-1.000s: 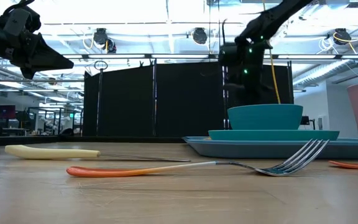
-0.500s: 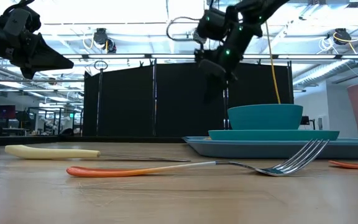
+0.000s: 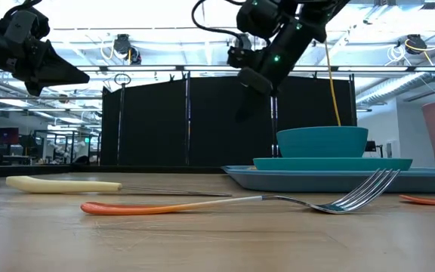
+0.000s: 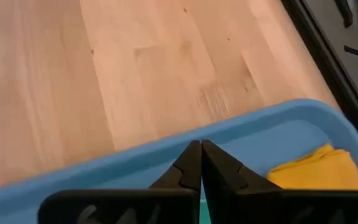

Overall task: Set up tray
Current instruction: Put the orange fork on the yellow table napkin on the blue serving tray

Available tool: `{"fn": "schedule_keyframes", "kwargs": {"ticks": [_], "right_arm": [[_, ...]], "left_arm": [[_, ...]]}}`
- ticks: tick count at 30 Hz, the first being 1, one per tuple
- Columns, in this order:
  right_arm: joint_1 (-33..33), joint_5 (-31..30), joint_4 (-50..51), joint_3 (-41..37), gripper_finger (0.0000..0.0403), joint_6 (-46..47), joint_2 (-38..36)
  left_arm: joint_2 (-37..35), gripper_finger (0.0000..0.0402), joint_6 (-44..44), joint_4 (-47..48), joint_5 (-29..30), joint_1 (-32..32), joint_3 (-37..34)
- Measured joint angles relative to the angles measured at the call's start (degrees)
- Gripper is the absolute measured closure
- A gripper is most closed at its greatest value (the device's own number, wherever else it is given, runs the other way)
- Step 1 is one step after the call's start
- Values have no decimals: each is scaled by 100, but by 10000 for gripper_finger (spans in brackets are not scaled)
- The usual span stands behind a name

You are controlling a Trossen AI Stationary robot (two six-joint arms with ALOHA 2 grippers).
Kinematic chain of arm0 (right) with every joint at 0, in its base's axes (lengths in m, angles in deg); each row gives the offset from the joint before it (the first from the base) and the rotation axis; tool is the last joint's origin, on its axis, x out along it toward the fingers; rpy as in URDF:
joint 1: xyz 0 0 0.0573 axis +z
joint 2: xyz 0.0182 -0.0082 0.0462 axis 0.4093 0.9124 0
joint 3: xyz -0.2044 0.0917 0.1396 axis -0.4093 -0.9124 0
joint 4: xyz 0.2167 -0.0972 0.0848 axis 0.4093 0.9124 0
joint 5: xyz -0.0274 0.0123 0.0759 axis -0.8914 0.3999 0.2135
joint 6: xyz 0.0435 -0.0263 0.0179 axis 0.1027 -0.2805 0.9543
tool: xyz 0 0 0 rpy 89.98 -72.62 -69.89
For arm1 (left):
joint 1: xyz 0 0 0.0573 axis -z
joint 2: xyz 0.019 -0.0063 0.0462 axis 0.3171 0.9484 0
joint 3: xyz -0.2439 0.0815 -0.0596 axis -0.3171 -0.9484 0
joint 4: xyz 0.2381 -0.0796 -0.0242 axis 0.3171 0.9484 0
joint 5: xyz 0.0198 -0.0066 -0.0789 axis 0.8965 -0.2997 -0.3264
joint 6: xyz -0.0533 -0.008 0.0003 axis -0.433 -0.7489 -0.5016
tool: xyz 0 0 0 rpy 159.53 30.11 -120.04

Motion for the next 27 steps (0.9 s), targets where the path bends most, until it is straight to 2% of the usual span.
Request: {"fn": "schedule_keyframes", "kwargs": {"ticks": [7, 15, 20, 23, 27], "right_arm": [[363, -22, -645, -202, 402, 126, 0], [685, -16, -1477, -236, 403, -1035, -37], [636, -18, -1619, -273, 403, -1310, -142], [576, -16, -1878, -415, 403, -1482, -332], [517, 21, -2982, -1072, 403, -1873, -704]], "left_arm": [[1, 378, -2, 0, 1, 0, 0], [2, 378, -163, -60, 2, 0, 0], [0, 378, -122, -883, 67, 0, 4], [2, 378, -54, -1290, 495, 0, 4], [211, 378, -292, -1765, 358, 0, 7]]}}
